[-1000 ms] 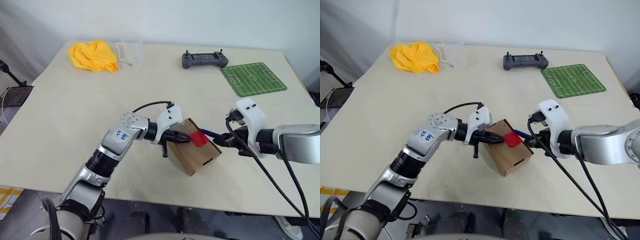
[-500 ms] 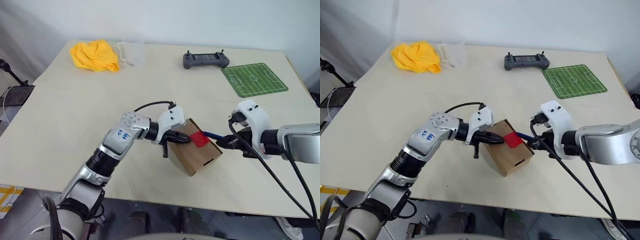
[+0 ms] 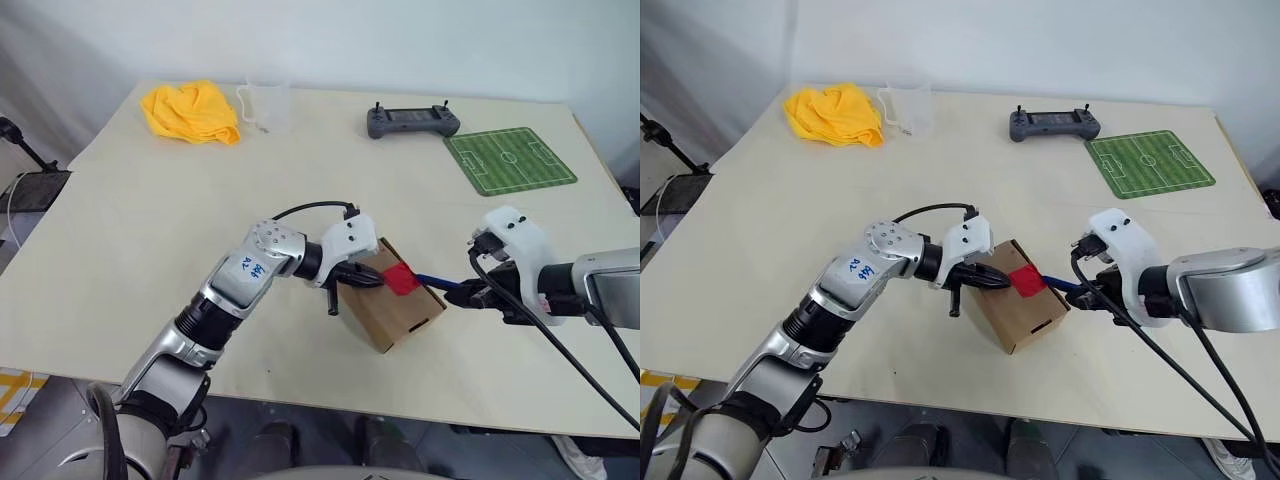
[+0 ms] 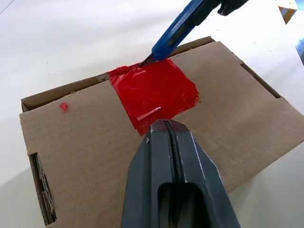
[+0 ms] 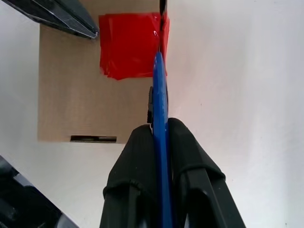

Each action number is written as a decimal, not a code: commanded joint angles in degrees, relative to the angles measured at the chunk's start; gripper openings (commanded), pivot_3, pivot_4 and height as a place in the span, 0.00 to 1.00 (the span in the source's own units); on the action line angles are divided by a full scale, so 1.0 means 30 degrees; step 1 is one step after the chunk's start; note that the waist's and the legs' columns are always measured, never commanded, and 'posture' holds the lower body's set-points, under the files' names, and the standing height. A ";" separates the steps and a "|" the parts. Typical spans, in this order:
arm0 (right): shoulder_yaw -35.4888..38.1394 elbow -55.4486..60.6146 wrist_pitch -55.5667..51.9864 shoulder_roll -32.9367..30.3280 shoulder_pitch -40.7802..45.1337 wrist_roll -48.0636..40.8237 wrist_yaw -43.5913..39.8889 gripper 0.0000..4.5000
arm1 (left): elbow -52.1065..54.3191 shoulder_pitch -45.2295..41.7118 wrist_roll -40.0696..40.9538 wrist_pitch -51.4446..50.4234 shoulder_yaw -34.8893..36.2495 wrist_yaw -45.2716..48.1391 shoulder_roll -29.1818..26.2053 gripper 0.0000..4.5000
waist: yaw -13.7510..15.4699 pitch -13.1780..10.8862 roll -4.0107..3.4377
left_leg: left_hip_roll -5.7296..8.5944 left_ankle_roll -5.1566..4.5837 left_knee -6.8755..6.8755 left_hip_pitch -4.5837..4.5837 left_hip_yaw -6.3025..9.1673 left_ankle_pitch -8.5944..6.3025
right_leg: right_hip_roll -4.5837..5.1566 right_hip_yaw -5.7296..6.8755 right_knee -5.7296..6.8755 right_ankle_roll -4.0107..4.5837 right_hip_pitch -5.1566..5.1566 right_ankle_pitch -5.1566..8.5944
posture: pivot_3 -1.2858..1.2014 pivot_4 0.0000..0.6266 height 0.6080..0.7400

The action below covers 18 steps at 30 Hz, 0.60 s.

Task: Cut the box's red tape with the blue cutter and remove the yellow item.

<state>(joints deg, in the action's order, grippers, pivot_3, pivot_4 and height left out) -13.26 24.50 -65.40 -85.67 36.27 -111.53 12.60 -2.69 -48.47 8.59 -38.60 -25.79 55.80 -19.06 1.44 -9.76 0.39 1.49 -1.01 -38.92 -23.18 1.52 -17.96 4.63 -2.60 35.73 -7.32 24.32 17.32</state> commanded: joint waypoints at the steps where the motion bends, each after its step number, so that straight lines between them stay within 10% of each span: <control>1: 0.0123 0.0913 0.0305 -0.0575 -0.0608 -0.0488 -0.0738 0.02 | -0.1108 0.0672 -0.0998 -0.0927 -0.1561 -0.0049 -0.0051 0.00 | 0.0010 0.0004 0.0001 | 0.0000 -0.0001 0.0000 0.0000 0.0004 0.0000 | 0.0000 0.0003 -0.0004 0.0000 -0.0004 0.0000 | 0.52 0.24 1.00; 18: 0.5466 0.2037 0.1710 -0.5352 -0.6571 -0.0488 -0.5478 0.02 | -0.1714 0.0411 -0.1040 -0.0314 -0.1455 0.0178 0.0097 0.00 | 0.0025 0.0037 -0.0033 | -0.0018 -0.0022 0.0011 0.0112 0.0042 -0.0039 | 0.0014 0.0032 -0.0091 0.0007 -0.0158 0.0004 | 0.52 0.24 1.00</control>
<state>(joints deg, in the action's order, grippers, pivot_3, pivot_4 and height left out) -0.49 28.74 -59.70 -100.88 16.52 -111.39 0.22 -4.35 -49.02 8.44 -38.31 -26.02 56.24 -18.55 1.52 -9.65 0.29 1.43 -1.08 -38.86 -22.78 1.66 -18.09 4.68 -2.50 35.42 -7.29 23.77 17.33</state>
